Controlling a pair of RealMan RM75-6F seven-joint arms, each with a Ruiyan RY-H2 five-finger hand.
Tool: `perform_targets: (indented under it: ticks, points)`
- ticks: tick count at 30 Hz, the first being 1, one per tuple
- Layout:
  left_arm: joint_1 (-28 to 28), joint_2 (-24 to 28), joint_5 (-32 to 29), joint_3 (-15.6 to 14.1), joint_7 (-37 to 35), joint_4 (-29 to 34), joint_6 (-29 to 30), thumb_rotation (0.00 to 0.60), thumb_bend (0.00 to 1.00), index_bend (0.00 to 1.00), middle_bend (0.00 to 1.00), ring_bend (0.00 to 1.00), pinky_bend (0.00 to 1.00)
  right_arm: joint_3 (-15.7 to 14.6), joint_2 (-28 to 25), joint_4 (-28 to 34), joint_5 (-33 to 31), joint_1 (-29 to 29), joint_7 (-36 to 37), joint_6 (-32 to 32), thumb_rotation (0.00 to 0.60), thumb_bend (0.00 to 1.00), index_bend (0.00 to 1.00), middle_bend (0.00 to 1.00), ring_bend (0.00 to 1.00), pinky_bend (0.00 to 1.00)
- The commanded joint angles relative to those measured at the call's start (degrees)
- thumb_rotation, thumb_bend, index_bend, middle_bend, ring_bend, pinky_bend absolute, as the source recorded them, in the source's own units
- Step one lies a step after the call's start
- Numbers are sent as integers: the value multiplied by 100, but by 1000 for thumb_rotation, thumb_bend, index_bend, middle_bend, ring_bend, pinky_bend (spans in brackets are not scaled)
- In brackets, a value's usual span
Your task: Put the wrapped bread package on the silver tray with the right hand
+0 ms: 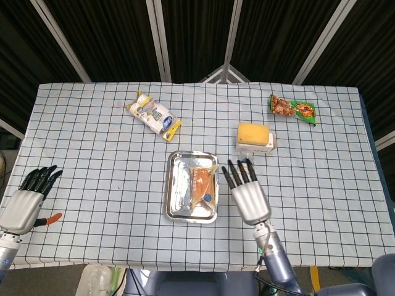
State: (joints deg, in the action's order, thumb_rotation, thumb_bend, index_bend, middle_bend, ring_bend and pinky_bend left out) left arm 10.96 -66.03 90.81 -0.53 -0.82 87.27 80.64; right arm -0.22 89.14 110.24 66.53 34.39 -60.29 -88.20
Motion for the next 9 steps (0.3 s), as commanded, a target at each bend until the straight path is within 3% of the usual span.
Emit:
perform_targets:
  ticks: [1, 5, 9]
  points:
    - [-5, -60, 62, 0, 1, -53, 58, 600, 43, 0, 0, 0, 0, -849, -1016, -829, 912, -1091, 1866, -800, 600, 205, 0, 0, 0, 0]
    - [-2, -146, 139, -16, 69, -90, 100, 600, 42, 0, 0, 0, 0, -978, -1172, -1666, 944, -1747, 2673, -1311, 600, 204, 0, 0, 0, 0]
    - [6, -205, 208, -45, 169, -83, 105, 600, 43, 0, 0, 0, 0, -977, -1439, -1975, 990, -2113, 3706, -1357, 600, 205, 0, 0, 0, 0]
